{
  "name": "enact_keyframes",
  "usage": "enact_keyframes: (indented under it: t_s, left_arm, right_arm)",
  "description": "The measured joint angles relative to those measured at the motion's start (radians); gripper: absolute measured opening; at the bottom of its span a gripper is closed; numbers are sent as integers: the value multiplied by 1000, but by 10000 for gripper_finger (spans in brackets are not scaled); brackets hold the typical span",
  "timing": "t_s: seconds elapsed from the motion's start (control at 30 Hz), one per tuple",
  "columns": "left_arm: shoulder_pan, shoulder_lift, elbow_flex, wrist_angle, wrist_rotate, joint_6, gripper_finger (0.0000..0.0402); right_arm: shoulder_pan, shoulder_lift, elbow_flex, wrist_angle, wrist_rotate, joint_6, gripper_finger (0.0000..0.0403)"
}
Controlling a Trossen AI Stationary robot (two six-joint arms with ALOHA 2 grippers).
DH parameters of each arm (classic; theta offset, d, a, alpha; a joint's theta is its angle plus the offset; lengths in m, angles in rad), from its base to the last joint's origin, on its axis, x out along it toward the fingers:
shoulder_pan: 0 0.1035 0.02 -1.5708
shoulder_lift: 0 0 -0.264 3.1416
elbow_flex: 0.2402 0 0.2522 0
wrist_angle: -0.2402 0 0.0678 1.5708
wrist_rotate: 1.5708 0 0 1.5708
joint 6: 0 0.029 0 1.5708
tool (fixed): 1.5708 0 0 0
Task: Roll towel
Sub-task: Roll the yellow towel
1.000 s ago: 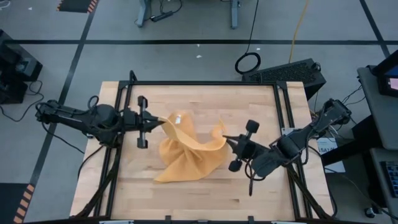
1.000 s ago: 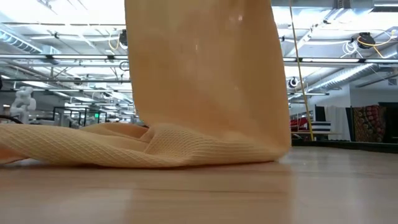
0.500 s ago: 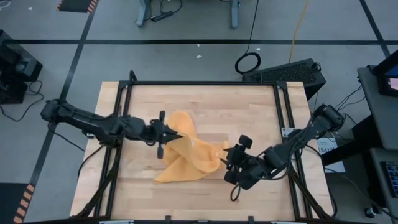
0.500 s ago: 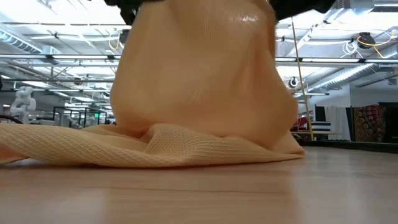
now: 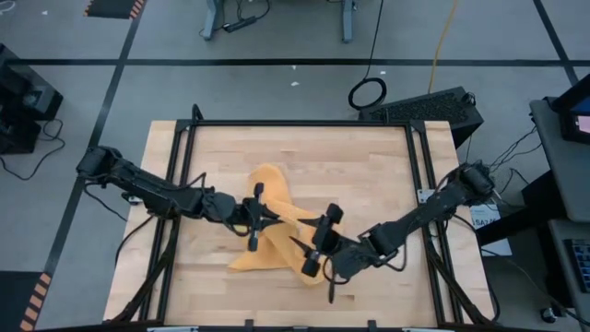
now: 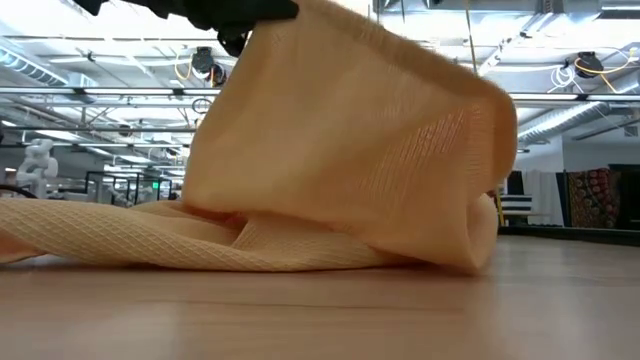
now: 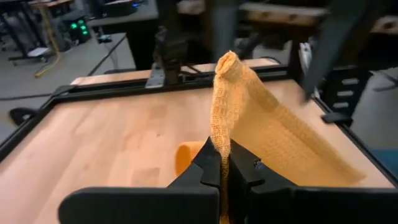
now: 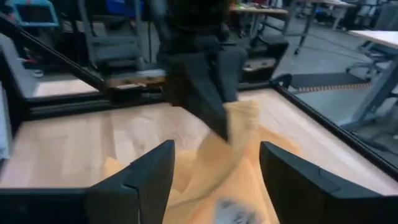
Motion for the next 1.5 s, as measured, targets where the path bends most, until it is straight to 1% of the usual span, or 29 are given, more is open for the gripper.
enact_keyframes:
  t_s: [0.17,0.23,0.27,0.33,0.43,0.47,0.5,0.6,0.67,0.8,0.93,1.03,1.1,1.17,1.33,1.5]
  left_arm:
    - [-49,26,0,14,-5,24,2]
    - [-63,27,0,7,-20,24,2]
    - [-68,28,0,10,-30,24,2]
    - [-72,31,0,13,-45,24,2]
    - [-72,32,0,8,-51,24,3]
    - [-72,32,0,9,-51,24,5]
    - [-72,32,0,8,-51,24,8]
    - [-77,32,0,6,-50,24,22]
    - [-87,32,0,10,-50,24,36]
    - [-113,32,0,20,-51,37,77]
    - [-139,32,0,72,-57,87,122]
    - [-154,32,0,101,-98,113,143]
    - [-161,32,0,111,-140,133,149]
    - [-163,33,0,126,-157,148,150]
    - [-163,81,0,197,-147,191,150]
    - [-170,145,0,297,-129,283,149]
  right_arm:
    - [-17,43,0,21,1,10,211]
    - [-17,58,0,24,-16,15,192]
    - [-17,64,0,27,-25,16,177]
    - [-15,73,0,28,-28,16,131]
    - [-8,74,0,26,-28,15,41]
    - [-5,73,0,26,-28,7,22]
    - [-2,73,0,27,-21,1,13]
    - [5,73,9,23,7,-5,14]
    - [5,72,19,24,-4,-23,6]
    - [5,70,23,15,-55,-27,3]
    - [8,70,23,15,-57,-22,1]
    - [8,70,23,15,-58,-21,1]
    - [8,70,23,15,-66,-21,1]
    - [8,70,23,15,-85,-21,1]
    - [8,70,23,15,-107,-17,0]
    - [8,70,23,14,-108,-13,0]
